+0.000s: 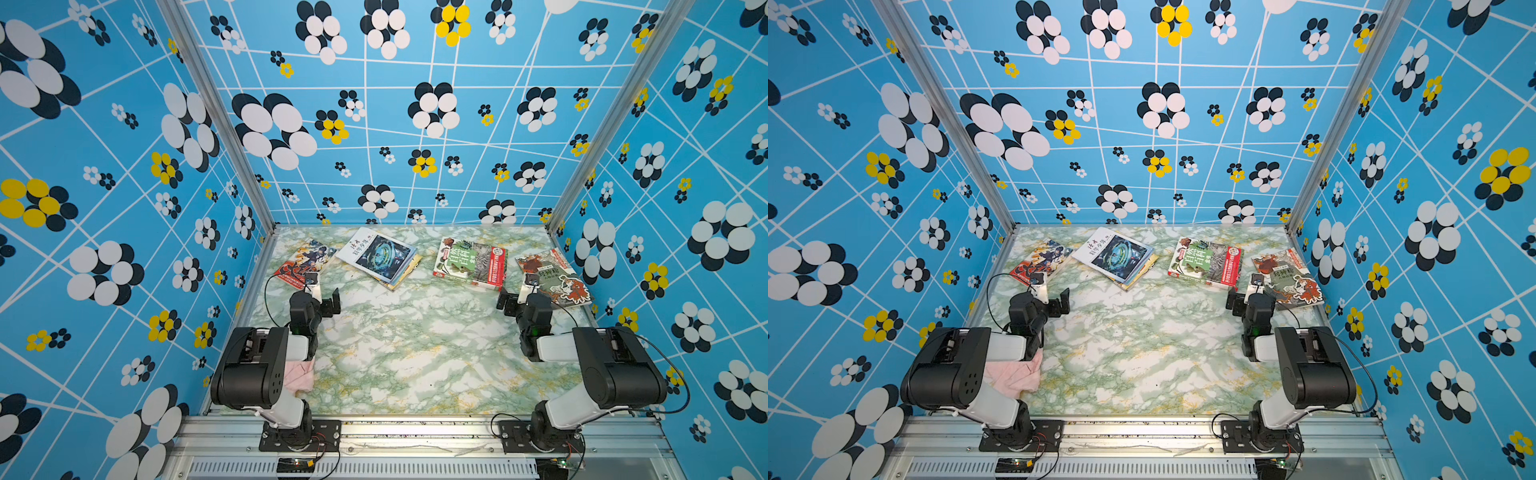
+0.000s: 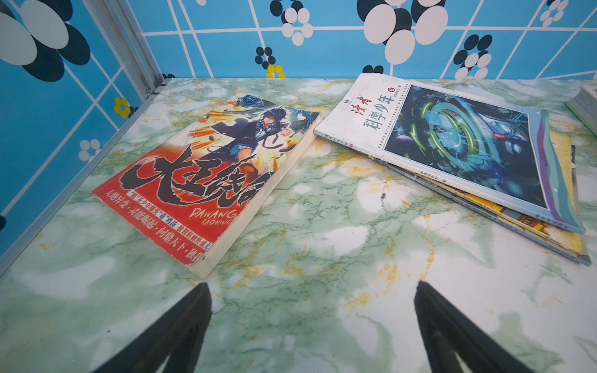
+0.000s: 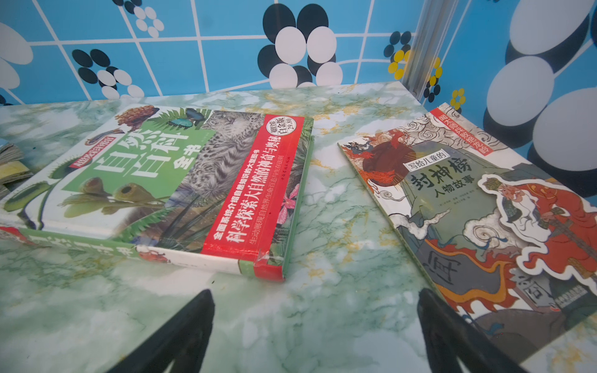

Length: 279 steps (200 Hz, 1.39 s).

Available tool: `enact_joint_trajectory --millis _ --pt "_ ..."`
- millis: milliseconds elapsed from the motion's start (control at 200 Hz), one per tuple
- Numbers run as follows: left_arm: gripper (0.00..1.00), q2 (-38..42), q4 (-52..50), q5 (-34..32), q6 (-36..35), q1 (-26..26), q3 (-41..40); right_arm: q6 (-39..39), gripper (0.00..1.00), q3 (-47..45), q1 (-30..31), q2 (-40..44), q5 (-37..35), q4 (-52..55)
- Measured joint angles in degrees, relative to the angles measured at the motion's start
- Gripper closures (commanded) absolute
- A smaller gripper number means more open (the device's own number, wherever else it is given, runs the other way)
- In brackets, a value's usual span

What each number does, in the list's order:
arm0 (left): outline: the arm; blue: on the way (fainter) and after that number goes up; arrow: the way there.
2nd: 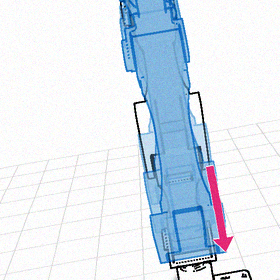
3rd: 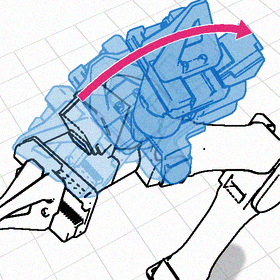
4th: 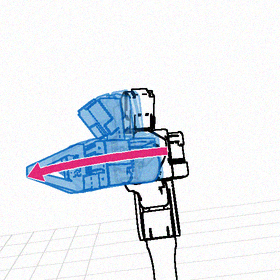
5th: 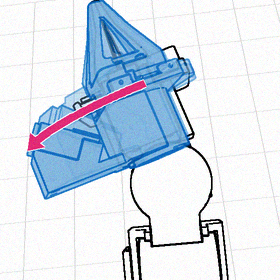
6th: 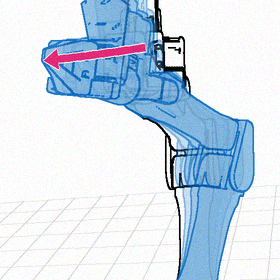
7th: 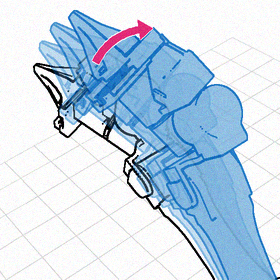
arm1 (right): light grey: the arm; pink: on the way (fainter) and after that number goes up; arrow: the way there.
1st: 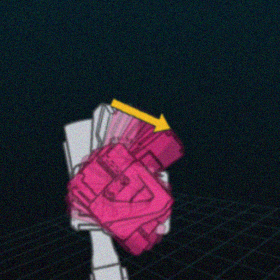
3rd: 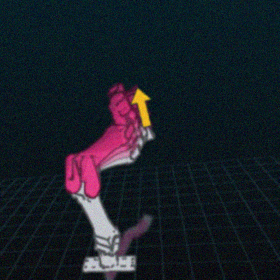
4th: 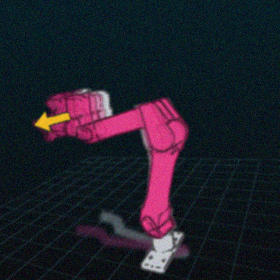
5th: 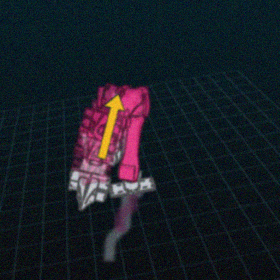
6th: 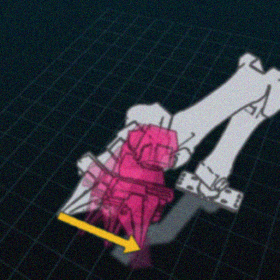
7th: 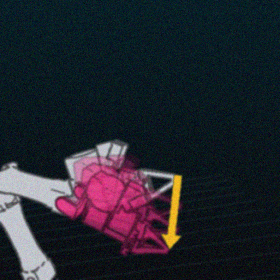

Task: Wipe the cover of the book
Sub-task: Pick up the cleaning item at the center of the board.

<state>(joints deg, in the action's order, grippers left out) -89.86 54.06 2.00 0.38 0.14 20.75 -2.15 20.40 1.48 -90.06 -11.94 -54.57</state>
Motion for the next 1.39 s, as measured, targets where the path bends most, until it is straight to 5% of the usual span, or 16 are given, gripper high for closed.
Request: enact_joint_trajectory --millis 180,400,575,805,1010,1395 --pt "0.01 2.82 -5.92 -4.42 0.5 0.55 1.62 -0.61 0.01 -0.15 0.66 0.68 -4.92 0.15" --pt "0.01 13.27 -24.59 -10.16 4.0 0.74 11.41 -0.85 0.01 -0.68 2.21 8.52 -10.32 1.42" --pt "0.01 20.09 -49.42 -17.2 14.62 0.74 22.32 -1.81 0.01 -2.05 2.67 13.53 -15.02 3.85" --pt "0.01 22.08 -85.0 -28.26 34.45 0.22 31.56 -9.73 0.02 2.62 3.8 25.4 -17.51 23.82" --pt "0.01 20.72 -102.51 -24.2 46.9 -3.39 30.88 -13.42 0.02 7.96 11.34 31.08 -15.93 35.45" --pt "0.01 22.62 -104.87 -15.76 54.58 -5.95 18.62 -14.45 0.02 13.53 21.99 30.75 -12.35 46.23"
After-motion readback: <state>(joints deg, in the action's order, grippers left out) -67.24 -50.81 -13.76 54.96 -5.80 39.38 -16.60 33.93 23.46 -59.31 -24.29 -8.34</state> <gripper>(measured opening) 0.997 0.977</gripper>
